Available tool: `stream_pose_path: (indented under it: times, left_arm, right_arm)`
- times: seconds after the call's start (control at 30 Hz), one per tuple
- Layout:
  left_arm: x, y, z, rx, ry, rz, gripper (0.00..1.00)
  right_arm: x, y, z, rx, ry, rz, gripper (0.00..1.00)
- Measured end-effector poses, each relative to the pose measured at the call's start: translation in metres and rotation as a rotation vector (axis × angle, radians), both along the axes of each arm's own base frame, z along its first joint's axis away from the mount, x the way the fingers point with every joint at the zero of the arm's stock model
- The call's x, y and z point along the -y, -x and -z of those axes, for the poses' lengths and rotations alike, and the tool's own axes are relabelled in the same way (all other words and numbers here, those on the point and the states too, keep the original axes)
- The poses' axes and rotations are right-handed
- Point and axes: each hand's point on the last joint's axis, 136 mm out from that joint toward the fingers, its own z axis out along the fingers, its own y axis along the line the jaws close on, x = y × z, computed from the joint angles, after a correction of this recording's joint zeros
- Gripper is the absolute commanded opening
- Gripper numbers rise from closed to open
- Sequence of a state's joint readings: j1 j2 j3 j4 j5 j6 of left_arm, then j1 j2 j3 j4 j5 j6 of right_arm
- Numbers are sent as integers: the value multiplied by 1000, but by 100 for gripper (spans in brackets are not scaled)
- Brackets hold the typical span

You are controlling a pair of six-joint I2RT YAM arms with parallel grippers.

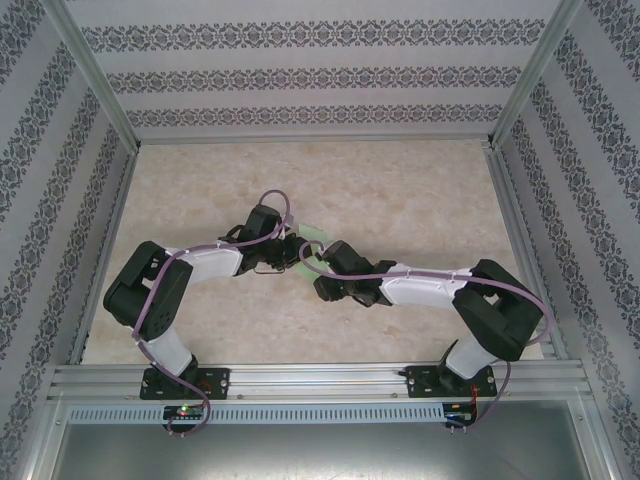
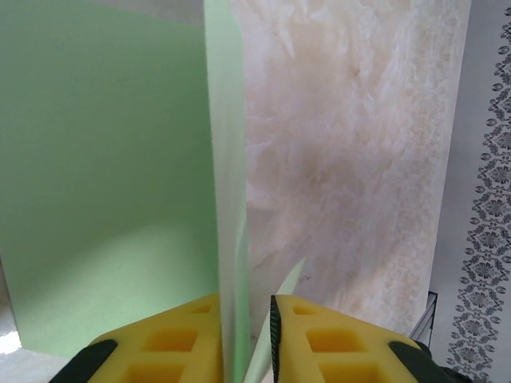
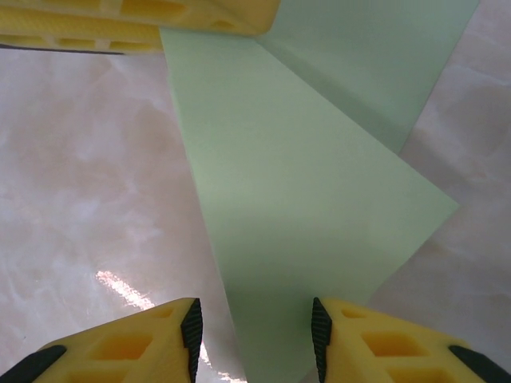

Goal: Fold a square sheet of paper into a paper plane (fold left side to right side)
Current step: Fourth fold the wing at the center of the table.

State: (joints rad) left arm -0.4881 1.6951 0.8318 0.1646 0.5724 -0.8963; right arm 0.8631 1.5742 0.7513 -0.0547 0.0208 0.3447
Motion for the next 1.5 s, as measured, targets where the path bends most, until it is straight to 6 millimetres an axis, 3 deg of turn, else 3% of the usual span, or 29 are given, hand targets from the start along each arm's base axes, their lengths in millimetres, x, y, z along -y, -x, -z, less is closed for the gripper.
stream_pose_path:
  times: [0.37, 0.87, 1.13, 1.3, 1.5]
  left_arm:
    - [4, -1, -4, 8, 7, 7, 20]
    - [1, 3, -4, -10, -9, 3, 21]
    - [-4, 4, -10, 6, -33, -8, 45]
    - [-20, 5, -18, 23, -62, -42, 57]
    - [-41, 3, -46, 92, -42, -95, 68]
  right_arm:
    - [-5, 1, 10, 4, 23, 2, 35]
    - [-5, -6, 12, 14, 40, 27, 14]
    - [-7, -7, 11, 16, 38, 24, 5]
    - [-13, -8, 6, 10, 9, 11, 3]
    - [-13, -7, 7, -34, -25, 3, 2]
